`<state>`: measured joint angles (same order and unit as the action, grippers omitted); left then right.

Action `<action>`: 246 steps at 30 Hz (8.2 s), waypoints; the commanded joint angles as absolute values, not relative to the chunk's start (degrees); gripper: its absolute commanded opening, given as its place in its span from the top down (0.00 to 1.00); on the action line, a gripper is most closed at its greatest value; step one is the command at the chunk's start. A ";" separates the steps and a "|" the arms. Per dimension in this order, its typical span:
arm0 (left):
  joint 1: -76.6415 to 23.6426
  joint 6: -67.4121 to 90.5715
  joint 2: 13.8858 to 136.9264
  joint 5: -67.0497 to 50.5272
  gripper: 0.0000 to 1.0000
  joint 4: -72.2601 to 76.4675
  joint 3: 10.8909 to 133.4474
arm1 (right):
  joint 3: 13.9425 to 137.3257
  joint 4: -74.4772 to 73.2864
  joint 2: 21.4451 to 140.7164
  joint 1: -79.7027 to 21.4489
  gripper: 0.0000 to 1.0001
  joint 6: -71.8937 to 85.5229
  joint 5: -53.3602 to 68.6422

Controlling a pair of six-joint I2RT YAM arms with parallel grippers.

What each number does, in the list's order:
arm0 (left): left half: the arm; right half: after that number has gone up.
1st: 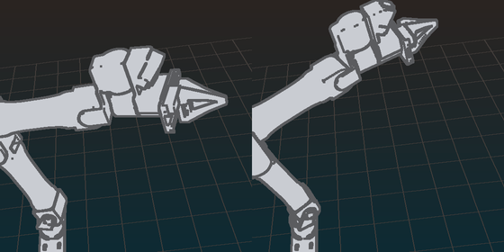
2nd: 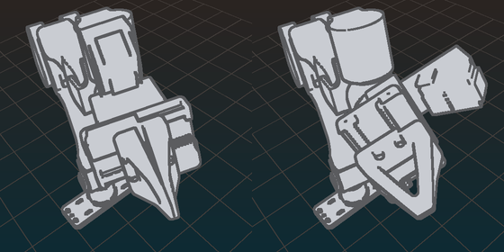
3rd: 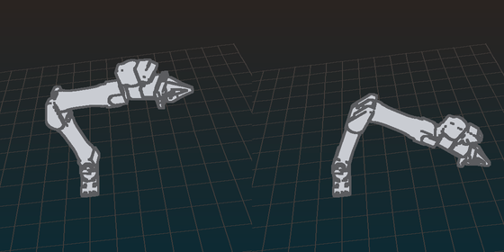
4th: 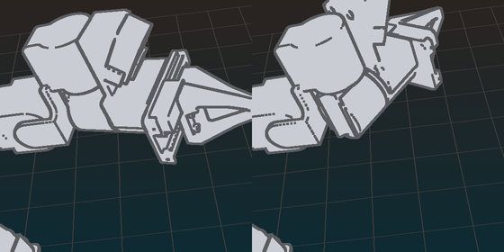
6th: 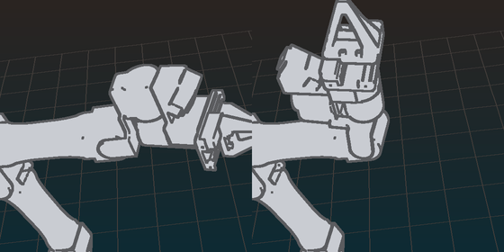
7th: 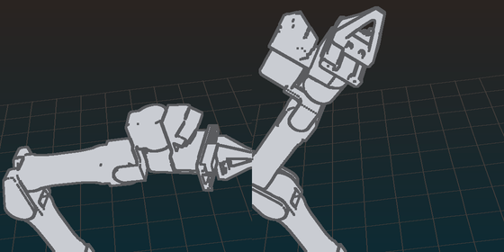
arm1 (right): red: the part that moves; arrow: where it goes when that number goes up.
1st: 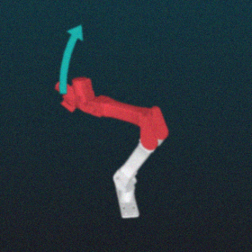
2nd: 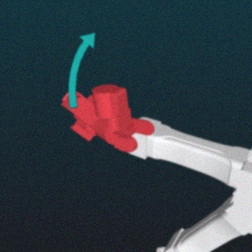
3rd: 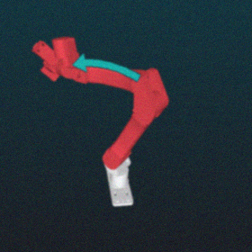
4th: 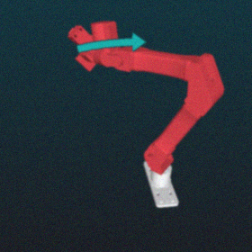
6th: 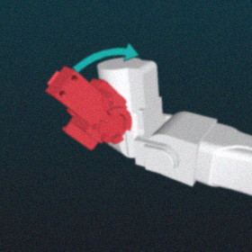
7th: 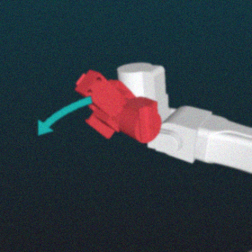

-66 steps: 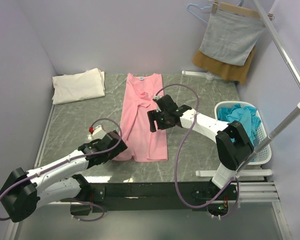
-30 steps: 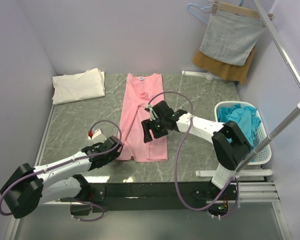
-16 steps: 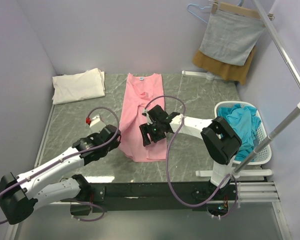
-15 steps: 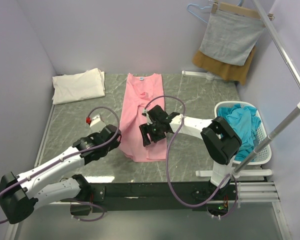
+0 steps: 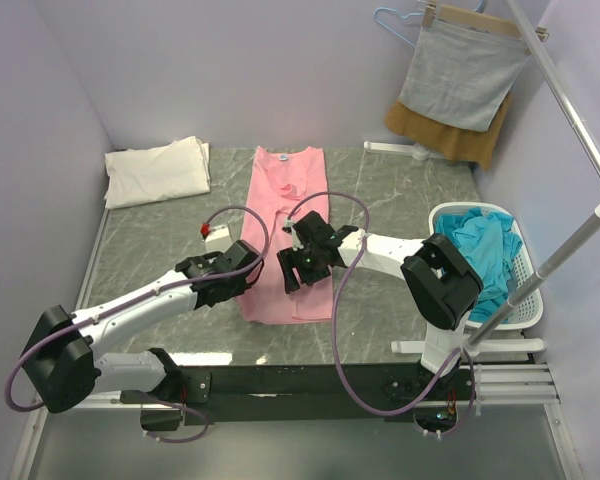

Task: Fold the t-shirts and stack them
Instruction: Grab the bottom of the folded rectangular tshirt with both arms

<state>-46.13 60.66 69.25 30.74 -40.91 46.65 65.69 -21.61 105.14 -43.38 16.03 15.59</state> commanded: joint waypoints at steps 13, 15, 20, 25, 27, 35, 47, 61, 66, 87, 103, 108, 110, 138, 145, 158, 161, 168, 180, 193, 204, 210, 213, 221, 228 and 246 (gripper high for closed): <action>-57.21 54.31 82.08 16.26 0.99 -28.30 49.13 | 65.39 -22.94 106.52 -44.82 0.25 18.19 15.47; -59.76 55.80 82.61 16.61 0.99 -30.22 48.96 | 65.48 -23.11 106.52 -44.83 0.25 18.45 15.21; -61.35 60.81 82.97 18.63 0.99 -36.64 46.59 | 65.92 -23.73 106.79 -44.91 0.25 18.46 14.24; -61.35 66.35 82.18 23.72 0.01 -44.54 45.97 | 66.09 -23.99 105.03 -44.82 0.24 19.42 11.79; -61.35 69.33 80.35 27.57 0.01 -47.01 46.58 | 66.09 -24.43 103.02 -44.82 0.24 19.95 9.94; -57.40 70.07 70.14 36.30 0.00 -47.40 49.83 | 64.95 -25.04 92.74 -44.65 0.23 24.60 1.16; -47.38 52.39 74.69 30.43 0.00 -28.58 53.96 | 57.40 -23.21 94.92 -44.56 0.22 24.96 5.01; -34.63 36.84 93.77 19.53 0.01 -7.82 65.73 | 45.80 -26.72 93.96 -45.09 0.23 29.52 0.27; -33.14 34.37 101.50 16.09 0.01 -7.91 71.89 | 42.63 -29.71 92.64 -46.05 0.23 33.74 -4.22; -29.97 30.23 117.07 7.82 0.00 -7.82 83.41 | 52.11 -29.28 74.18 -45.44 0.19 31.92 -5.64; -26.90 31.82 117.77 4.40 0.01 -3.69 82.79 | 65.21 -14.32 97.19 -43.07 0.46 27.60 18.19; -26.28 31.82 117.95 3.61 0.00 -3.87 82.97 | 69.08 -15.64 102.03 -43.07 0.48 27.07 18.90; -26.19 31.90 118.21 3.34 0.01 -4.13 83.14 | 71.00 -17.22 103.18 -42.98 0.49 26.81 18.20; -24.70 31.73 118.83 0.70 0.01 -3.69 82.88 | 82.61 -27.24 115.40 -46.05 0.55 25.05 10.46; -24.26 31.64 118.91 0.44 0.01 -3.69 82.97 | 83.41 -28.83 115.40 -46.58 0.95 24.87 7.30; -23.91 31.64 119.53 0.44 0.01 -3.60 83.06 | 80.86 -31.20 109.68 -46.58 1.00 24.78 -1.49; -23.91 31.55 119.62 0.44 0.01 -3.69 83.14 | 80.95 -31.81 110.65 -46.58 1.00 25.13 -3.59; -23.82 31.29 119.62 0.44 0.01 -3.78 83.06 | 81.12 -33.58 112.59 -46.58 0.86 25.93 -5.62; -23.91 29.71 108.04 5.71 0.01 -0.44 77.70 | 72.18 -32.70 99.42 -44.65 0.35 27.77 -11.87; -24.69 38.39 85.36 -3.68 0.01 -0.44 53.29 | 52.84 -29.01 82.11 -33.40 0.29 28.56 -2.04; -40.77 54.03 64.17 4.13 0.00 -5.09 32.35 | 39.56 -26.02 69.80 -33.22 0.31 33.92 6.49; -48.23 62.03 56.78 5.35 0.04 -5.97 25.32 | 33.67 -24.96 65.84 -33.31 0.32 36.65 8.08; -51.84 64.85 55.81 8.24 0.05 -9.65 24.43 | 31.91 -24.87 65.04 -33.31 0.33 37.35 7.82; -59.41 70.92 56.60 13.97 0.04 -17.49 23.12 | 28.14 -23.03 63.90 -33.31 0.33 38.41 9.83; -64.33 75.93 58.18 13.18 0.07 -12.22 18.99 | 25.40 -20.31 62.49 -33.31 0.34 40.43 13.43; -66.45 78.75 58.80 14.76 0.96 -11.33 16.96 | 22.41 -11.69 67.15 -33.40 1.00 40.78 17.58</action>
<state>-66.00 77.91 59.42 13.45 -7.14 17.21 22.92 -14.41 66.72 -33.12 41.47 17.61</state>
